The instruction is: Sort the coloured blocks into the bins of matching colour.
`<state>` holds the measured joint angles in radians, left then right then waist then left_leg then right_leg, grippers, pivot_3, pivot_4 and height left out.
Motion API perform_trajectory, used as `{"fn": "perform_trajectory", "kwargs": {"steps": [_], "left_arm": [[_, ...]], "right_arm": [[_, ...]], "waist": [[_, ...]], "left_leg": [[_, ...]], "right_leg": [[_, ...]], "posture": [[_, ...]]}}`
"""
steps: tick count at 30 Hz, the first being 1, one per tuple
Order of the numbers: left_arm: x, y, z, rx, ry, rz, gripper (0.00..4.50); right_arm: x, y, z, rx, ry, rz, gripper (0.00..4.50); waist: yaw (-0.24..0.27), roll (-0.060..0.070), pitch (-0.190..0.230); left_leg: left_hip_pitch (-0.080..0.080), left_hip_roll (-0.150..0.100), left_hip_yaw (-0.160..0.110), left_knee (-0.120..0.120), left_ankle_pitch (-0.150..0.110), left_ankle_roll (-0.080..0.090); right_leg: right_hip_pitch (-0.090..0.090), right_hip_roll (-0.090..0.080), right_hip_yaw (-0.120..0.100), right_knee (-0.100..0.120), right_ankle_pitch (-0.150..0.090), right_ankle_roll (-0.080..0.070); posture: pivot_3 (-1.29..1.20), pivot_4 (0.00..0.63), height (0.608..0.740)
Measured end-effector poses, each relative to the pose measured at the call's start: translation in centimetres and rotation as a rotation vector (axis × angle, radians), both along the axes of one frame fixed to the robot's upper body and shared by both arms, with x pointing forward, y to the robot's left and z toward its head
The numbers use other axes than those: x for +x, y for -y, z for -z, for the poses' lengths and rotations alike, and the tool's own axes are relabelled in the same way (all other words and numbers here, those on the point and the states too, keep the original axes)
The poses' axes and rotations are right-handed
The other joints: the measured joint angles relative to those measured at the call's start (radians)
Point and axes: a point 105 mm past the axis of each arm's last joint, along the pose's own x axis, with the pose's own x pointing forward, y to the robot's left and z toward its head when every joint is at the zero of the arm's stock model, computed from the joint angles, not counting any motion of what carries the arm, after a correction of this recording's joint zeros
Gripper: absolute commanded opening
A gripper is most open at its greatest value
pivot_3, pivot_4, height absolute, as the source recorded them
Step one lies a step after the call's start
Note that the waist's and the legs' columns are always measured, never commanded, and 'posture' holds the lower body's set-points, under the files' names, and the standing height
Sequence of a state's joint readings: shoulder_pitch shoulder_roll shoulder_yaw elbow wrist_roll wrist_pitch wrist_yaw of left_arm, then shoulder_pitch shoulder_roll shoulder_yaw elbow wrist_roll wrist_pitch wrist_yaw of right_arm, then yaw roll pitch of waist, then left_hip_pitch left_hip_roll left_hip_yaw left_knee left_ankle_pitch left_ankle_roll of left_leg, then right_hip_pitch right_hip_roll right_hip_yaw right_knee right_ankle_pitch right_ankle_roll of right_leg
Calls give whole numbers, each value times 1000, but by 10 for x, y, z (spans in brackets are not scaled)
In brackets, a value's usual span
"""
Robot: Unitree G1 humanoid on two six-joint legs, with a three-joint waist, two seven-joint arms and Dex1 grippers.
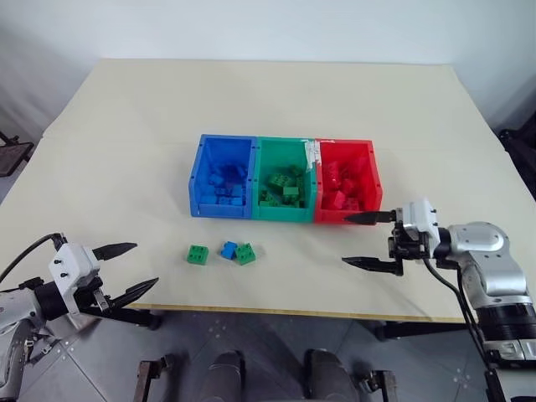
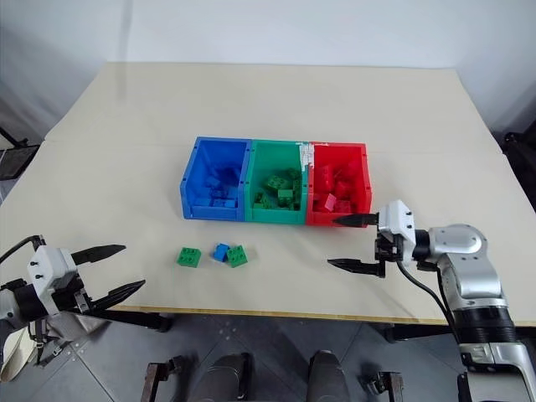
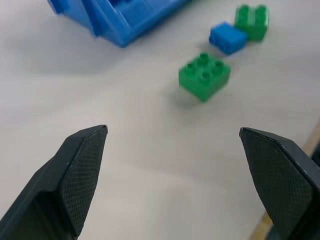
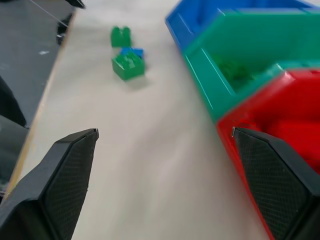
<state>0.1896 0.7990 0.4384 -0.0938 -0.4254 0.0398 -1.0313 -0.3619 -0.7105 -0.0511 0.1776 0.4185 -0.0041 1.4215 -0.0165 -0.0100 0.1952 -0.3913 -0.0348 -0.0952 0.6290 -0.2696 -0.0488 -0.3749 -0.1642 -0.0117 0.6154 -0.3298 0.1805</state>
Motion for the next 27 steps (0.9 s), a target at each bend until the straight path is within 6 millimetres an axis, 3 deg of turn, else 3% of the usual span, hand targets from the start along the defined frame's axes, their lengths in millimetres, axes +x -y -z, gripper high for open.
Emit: {"fn": "perform_trajectory", "kwargs": {"steps": [10,15,19,22,27], "left_arm": [[25,115,-23,90,-19,373,4500],[46,152,-5,165,-84,356,4500],[59,159,10,210,-136,305,4500],[65,162,14,238,-178,298,3871],[67,165,13,258,-190,323,2288]], "right_arm": [[-9,-1,6,1,-24,7,4467],[-14,-6,8,5,-26,23,4467],[-19,-10,8,16,-34,30,4467],[-24,-10,10,25,-39,53,4500],[-26,-4,14,33,-44,104,4500]], "waist": [[17,0,0],[12,0,0],[16,0,0],[19,-2,1],[19,-2,1]], "left_leg": [[0,-1,0,1,0,-1],[0,0,0,1,0,-1],[0,0,0,1,1,-1],[-1,-1,0,2,0,-1],[-1,0,0,2,1,-1]], "right_leg": [[0,0,0,5,0,0],[0,1,0,6,0,0],[0,1,0,5,0,0],[0,1,0,5,0,1],[0,1,0,5,0,1]], "posture": [[0,150,740],[0,150,740],[0,150,740],[0,150,740],[0,150,740]]}}
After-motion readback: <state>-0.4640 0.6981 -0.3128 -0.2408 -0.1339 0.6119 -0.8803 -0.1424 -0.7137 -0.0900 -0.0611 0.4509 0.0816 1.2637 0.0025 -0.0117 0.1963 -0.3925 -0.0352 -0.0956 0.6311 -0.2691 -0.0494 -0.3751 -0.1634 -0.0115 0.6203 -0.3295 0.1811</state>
